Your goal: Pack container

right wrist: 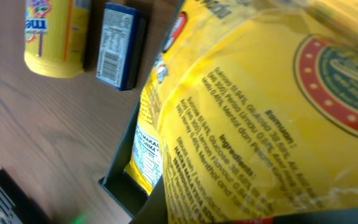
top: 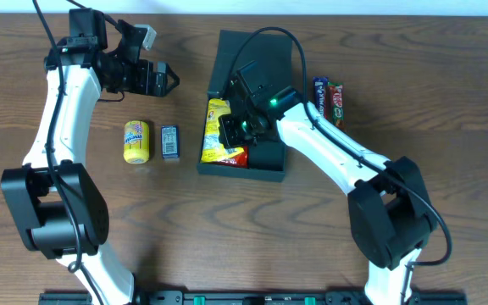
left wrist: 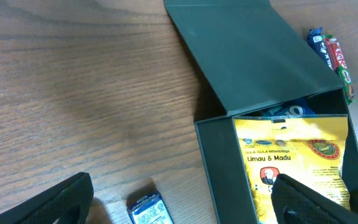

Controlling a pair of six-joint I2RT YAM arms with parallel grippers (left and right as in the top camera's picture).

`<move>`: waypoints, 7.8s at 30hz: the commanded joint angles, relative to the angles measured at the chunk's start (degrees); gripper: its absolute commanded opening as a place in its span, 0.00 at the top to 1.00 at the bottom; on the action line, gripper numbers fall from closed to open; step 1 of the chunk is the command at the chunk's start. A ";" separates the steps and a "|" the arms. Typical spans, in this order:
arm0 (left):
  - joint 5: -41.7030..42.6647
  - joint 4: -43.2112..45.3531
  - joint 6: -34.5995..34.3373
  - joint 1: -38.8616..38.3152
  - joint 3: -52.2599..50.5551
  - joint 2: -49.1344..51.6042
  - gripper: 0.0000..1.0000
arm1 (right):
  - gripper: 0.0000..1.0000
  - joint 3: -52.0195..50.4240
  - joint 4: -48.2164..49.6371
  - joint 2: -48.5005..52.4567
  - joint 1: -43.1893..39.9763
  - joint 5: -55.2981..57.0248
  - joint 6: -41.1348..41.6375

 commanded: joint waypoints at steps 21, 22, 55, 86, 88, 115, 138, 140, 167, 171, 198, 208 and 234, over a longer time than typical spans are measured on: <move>0.46 -0.66 1.18 -0.09 0.11 0.22 0.07 | 0.81 4.76 -6.51 -4.37 -5.84 0.76 -1.51; 0.46 -0.63 1.18 -0.09 0.11 0.22 0.07 | 0.86 4.94 -6.40 -5.40 -5.92 0.59 -2.10; 0.39 -2.54 1.20 -0.92 0.11 0.44 0.07 | 0.99 3.80 -0.55 13.22 -5.11 -17.81 -14.29; -0.17 -4.76 1.20 -1.53 -0.28 0.83 0.09 | 0.99 3.78 -3.26 12.17 -7.34 -14.71 -18.18; -0.17 -4.81 1.20 -1.53 -0.28 0.83 0.09 | 0.98 3.96 -2.91 12.15 -7.34 -14.78 -17.92; -1.14 0.13 -13.16 -7.34 -18.69 0.83 0.94 | 0.99 0.70 -15.76 -1.88 -24.90 -2.19 -17.27; -3.26 -1.46 -15.96 -13.90 -19.23 0.83 0.94 | 0.99 -6.45 -0.15 3.08 -22.45 -3.61 -10.62; -4.17 -1.46 -16.00 -13.86 -19.23 0.81 0.94 | 0.98 -5.62 -0.57 3.04 -22.86 -3.56 -10.64; -39.06 -4.92 -10.78 -3.98 -21.18 -13.07 0.31 | 0.34 20.57 -22.29 2.91 -26.51 1.33 -18.25; -39.04 -1.18 -11.17 -4.00 -24.00 -11.63 0.27 | 0.34 20.57 -22.40 2.91 -26.51 1.33 -18.23; -38.75 3.34 -18.60 -3.93 -22.29 -2.56 0.76 | 0.39 21.27 -24.39 -0.48 -28.98 1.36 -18.23; -38.18 -8.92 -21.94 -7.52 1.25 -3.89 0.94 | 0.33 21.53 -24.61 -14.03 -43.32 2.45 -19.30; -40.06 -4.70 -48.19 -46.42 5.35 7.15 0.94 | 0.20 21.53 -22.71 -17.22 -52.35 2.43 -21.44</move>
